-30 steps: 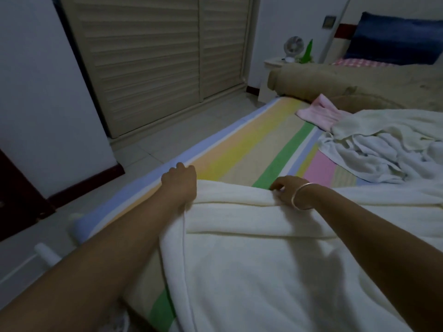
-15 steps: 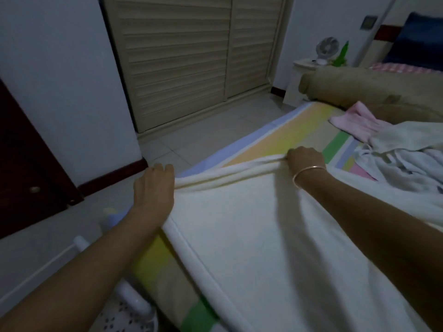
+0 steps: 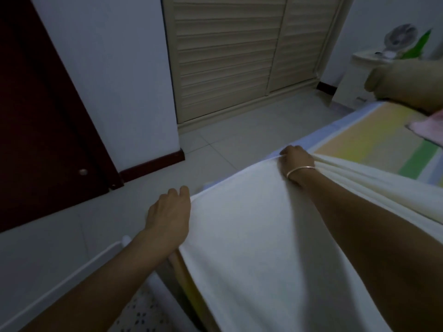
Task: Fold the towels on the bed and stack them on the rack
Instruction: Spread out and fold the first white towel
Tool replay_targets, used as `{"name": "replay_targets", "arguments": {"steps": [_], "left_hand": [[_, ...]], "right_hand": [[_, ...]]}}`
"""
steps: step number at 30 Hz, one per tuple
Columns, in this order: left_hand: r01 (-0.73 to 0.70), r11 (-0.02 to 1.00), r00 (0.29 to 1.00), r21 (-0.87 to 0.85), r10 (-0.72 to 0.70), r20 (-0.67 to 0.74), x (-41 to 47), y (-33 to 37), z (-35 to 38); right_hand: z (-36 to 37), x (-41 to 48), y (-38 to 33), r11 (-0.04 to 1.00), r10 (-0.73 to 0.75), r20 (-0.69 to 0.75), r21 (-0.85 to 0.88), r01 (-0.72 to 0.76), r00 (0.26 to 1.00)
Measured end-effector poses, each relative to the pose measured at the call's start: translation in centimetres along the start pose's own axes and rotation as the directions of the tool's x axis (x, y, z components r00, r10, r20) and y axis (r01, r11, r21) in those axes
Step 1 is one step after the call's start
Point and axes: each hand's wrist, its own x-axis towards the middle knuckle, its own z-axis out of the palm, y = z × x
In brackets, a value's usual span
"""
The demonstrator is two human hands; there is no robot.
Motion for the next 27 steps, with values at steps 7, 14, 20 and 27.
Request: {"name": "replay_targets", "arguments": {"steps": [7, 14, 20, 27], "left_hand": [[-0.139, 0.989, 0.908, 0.06, 0.151, -0.39, -0.2, 4.2, -0.8], [-0.386, 0.906, 0.92, -0.177, 0.364, -0.144, -3.8, 4.1, 3.6], [-0.152, 0.988, 0.987, 0.009, 0.152, 0.047, -3.3, 5.9, 1.2], [-0.439, 0.889, 0.888, -0.131, 0.407, -0.215, -4.7, 18.0, -1.9]], "right_hand": [[-1.4, -7.4, -0.4, 0.97, -0.207, 0.083, 0.148, 0.193, 0.975], [-0.1, -28.3, -2.8, 0.903, -0.418, 0.031, -0.094, 0.419, 0.908], [-4.0, -38.9, -5.5, 0.771, -0.631, 0.234, 0.297, 0.564, 0.74], [-10.8, -31.4, 6.0, 0.88, -0.153, 0.011, 0.456, 0.131, 0.988]]}}
